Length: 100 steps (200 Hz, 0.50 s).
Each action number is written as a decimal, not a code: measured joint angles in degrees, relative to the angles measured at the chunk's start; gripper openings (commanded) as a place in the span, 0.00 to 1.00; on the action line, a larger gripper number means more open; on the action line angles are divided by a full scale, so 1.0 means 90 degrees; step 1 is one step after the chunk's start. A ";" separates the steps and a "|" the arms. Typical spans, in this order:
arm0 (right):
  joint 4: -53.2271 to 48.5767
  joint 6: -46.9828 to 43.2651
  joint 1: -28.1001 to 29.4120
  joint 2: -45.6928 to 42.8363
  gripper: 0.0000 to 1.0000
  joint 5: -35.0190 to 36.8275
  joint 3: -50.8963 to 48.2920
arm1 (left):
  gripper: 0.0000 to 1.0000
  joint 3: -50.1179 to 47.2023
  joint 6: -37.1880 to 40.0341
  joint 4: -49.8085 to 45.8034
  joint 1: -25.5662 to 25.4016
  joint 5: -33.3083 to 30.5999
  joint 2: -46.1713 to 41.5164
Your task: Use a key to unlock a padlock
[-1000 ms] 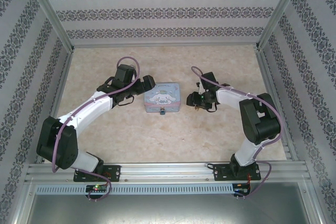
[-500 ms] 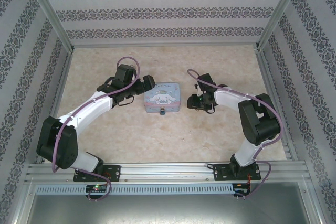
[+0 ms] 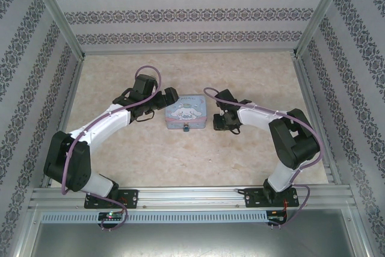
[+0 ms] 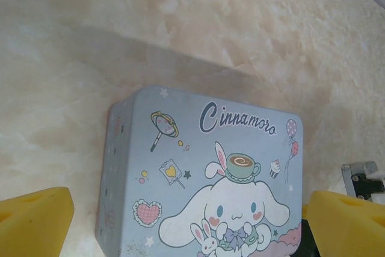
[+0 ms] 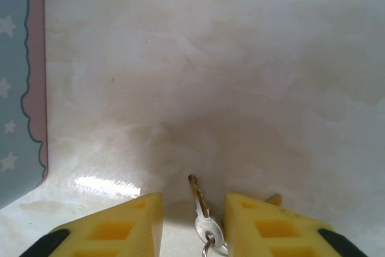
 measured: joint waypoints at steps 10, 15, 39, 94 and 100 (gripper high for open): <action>0.0000 0.0036 0.0049 0.0002 0.22 0.0073 -0.0022 | 1.00 0.0000 0.0000 0.0000 0.0000 0.0012 0.0002; 0.0000 0.0019 0.0085 0.0002 0.19 0.0121 -0.0036 | 1.00 0.0000 0.0000 0.0002 0.0000 0.0022 0.0002; -0.0007 0.0049 0.0153 0.0002 0.01 0.0367 -0.0058 | 1.00 0.0000 0.0000 0.0000 0.0000 0.0024 0.0002; -0.0041 0.0160 0.0194 -0.0087 0.00 0.0364 -0.0092 | 0.99 0.0000 0.0000 0.0000 0.0000 0.0051 0.0002; -0.0070 0.0165 0.0194 -0.0138 0.00 0.0301 -0.0119 | 0.99 0.0000 -0.0002 0.0000 0.0000 0.0056 0.0002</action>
